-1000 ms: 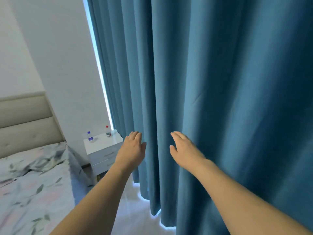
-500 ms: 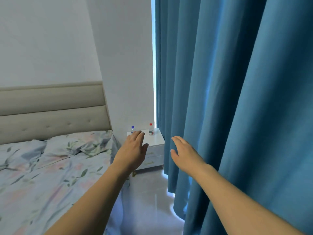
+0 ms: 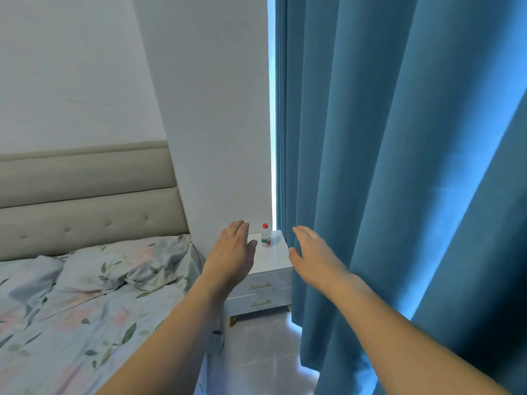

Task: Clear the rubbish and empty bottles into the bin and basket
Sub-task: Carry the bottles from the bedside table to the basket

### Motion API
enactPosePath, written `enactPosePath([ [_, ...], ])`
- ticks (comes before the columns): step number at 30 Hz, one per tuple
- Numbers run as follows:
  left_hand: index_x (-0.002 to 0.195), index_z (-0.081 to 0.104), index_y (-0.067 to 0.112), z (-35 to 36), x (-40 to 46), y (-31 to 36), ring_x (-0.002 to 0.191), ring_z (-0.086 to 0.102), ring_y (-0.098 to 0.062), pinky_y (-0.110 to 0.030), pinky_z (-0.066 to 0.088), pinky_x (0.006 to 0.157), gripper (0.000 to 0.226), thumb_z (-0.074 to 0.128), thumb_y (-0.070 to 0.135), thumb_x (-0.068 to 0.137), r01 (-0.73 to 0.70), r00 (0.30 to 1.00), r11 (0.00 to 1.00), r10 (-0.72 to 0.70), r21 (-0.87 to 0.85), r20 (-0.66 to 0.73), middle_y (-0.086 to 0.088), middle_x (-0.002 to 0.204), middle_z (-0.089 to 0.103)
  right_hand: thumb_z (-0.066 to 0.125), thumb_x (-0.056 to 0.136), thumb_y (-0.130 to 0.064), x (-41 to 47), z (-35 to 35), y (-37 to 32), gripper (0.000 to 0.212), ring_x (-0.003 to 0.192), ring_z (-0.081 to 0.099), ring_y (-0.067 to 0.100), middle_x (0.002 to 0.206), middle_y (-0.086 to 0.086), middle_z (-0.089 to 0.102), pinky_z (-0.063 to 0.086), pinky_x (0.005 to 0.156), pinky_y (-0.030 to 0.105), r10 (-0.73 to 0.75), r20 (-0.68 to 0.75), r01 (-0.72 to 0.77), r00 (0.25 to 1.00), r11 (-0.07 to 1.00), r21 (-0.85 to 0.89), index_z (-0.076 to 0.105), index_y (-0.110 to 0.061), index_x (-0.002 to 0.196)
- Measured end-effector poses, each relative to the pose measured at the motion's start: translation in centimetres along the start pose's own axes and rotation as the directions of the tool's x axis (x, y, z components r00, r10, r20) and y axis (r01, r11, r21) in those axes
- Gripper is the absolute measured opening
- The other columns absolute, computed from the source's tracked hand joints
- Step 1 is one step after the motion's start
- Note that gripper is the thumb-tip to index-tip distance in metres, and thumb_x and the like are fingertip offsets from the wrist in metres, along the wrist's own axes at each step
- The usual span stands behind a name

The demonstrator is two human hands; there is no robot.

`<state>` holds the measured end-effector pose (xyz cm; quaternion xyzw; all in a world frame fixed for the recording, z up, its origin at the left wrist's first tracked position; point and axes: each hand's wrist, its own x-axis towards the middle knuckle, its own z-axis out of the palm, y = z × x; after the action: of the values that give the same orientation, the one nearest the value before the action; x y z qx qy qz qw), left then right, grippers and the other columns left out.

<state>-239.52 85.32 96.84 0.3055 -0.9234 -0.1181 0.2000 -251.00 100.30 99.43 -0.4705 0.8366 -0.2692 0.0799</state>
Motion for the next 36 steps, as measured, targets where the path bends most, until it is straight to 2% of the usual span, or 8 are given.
enactPosePath([
  [3,0.146,0.031,0.008,0.6,4.8,-2.0,0.140,0.027,-0.024,-0.032,0.023,0.113,0.050,0.038,0.030,0.102,0.042,0.999,0.999,-0.042,0.012,-0.018,-0.005,0.154,0.028,0.039,0.101,-0.023,5.8,1.0,1.0,0.052,0.140,0.029,0.016,0.156,-0.003,0.024,0.027,0.111,0.027,0.000,0.041,-0.002,0.999,0.999,0.048,0.022,-0.016,0.150],
  [7,0.144,0.034,0.007,1.0,10.9,-5.6,0.139,0.029,-0.024,-0.030,0.025,0.111,0.049,0.040,0.028,0.101,0.087,0.996,0.996,-0.087,0.022,-0.032,-0.006,0.152,0.031,0.036,0.101,-0.024,14.2,2.7,1.7,0.050,0.141,0.027,0.017,0.155,-0.003,0.023,0.027,0.112,0.033,0.012,0.077,-0.017,0.997,0.998,0.067,0.023,-0.014,0.148],
  [11,0.142,0.037,0.003,2.4,18.2,-10.1,0.135,0.034,-0.028,-0.029,0.024,0.110,0.048,0.043,0.026,0.100,0.117,0.993,0.993,-0.116,0.028,-0.038,-0.010,0.150,0.035,0.037,0.101,-0.025,22.5,4.8,1.9,0.054,0.145,0.018,0.017,0.159,-0.003,0.017,0.021,0.118,0.034,-0.001,0.062,-0.004,0.998,0.997,0.080,0.019,-0.016,0.151],
  [14,0.145,0.033,0.006,3.8,23.5,-13.3,0.139,0.030,-0.025,-0.029,0.023,0.112,0.050,0.041,0.029,0.101,0.107,0.994,0.994,-0.106,0.011,-0.009,-0.007,0.153,0.031,0.036,0.102,-0.025,28.5,6.4,2.2,0.054,0.146,0.017,0.017,0.159,-0.003,0.015,0.020,0.117,0.033,0.028,0.062,-0.034,0.998,0.994,0.100,0.018,-0.016,0.152],
  [20,0.146,0.031,0.007,6.1,34.3,-18.4,0.140,0.027,-0.023,-0.029,0.023,0.112,0.051,0.039,0.029,0.101,0.111,0.994,0.994,-0.111,-0.011,0.012,-0.007,0.154,0.029,0.036,0.101,-0.024,39.6,8.1,2.9,0.053,0.145,0.019,0.016,0.158,-0.004,0.017,0.023,0.115,0.033,0.064,0.044,-0.068,0.997,0.994,0.090,0.020,-0.015,0.151],
  [26,0.147,0.029,0.008,9.7,43.7,-20.0,0.142,0.024,-0.021,-0.030,0.022,0.113,0.051,0.038,0.030,0.102,0.123,0.992,0.991,-0.121,-0.057,0.034,-0.005,0.155,0.028,0.036,0.100,-0.021,49.0,8.2,6.2,0.050,0.142,0.024,0.017,0.157,-0.003,0.022,0.029,0.110,0.029,0.096,0.032,-0.098,0.995,0.993,0.064,0.024,-0.014,0.149],
  [32,0.147,0.030,0.008,12.1,50.8,-23.0,0.143,0.023,-0.020,-0.030,0.020,0.114,0.051,0.038,0.030,0.101,0.183,0.983,0.981,-0.182,-0.062,0.023,-0.005,0.156,0.028,0.035,0.099,-0.020,57.5,10.2,8.6,0.045,0.137,0.033,0.020,0.153,-0.001,0.028,0.034,0.107,0.035,0.100,0.078,-0.105,0.992,0.992,0.067,0.032,-0.014,0.143],
  [36,0.147,0.030,0.008,13.9,54.0,-26.5,0.143,0.023,-0.019,-0.029,0.019,0.114,0.052,0.039,0.030,0.101,0.234,0.972,0.971,-0.232,-0.054,0.033,-0.004,0.156,0.028,0.035,0.100,-0.023,62.1,13.2,9.4,0.049,0.140,0.029,0.019,0.156,-0.003,0.024,0.031,0.109,0.034,0.121,0.160,-0.133,0.980,0.989,0.069,0.026,-0.015,0.148],
])
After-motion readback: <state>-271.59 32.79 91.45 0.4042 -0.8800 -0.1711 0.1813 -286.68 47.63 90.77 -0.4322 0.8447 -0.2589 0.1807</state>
